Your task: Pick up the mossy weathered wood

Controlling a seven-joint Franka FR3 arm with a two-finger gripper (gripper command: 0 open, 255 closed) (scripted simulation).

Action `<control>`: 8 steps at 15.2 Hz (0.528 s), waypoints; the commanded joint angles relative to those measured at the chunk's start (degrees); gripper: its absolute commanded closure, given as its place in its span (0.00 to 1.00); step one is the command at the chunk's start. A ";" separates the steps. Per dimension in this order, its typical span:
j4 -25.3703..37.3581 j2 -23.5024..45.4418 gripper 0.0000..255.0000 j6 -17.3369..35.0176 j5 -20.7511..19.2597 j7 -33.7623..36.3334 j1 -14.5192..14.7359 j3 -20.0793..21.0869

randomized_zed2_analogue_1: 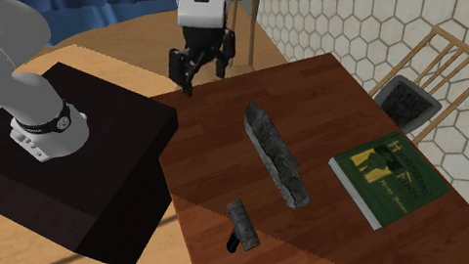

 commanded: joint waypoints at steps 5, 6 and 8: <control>4.14 12.77 0.00 6.01 -3.05 11.46 -1.08 5.21; 5.14 15.15 0.00 6.83 -3.97 13.47 -1.18 5.89; 7.39 20.04 0.00 8.26 -6.12 17.58 -1.21 6.98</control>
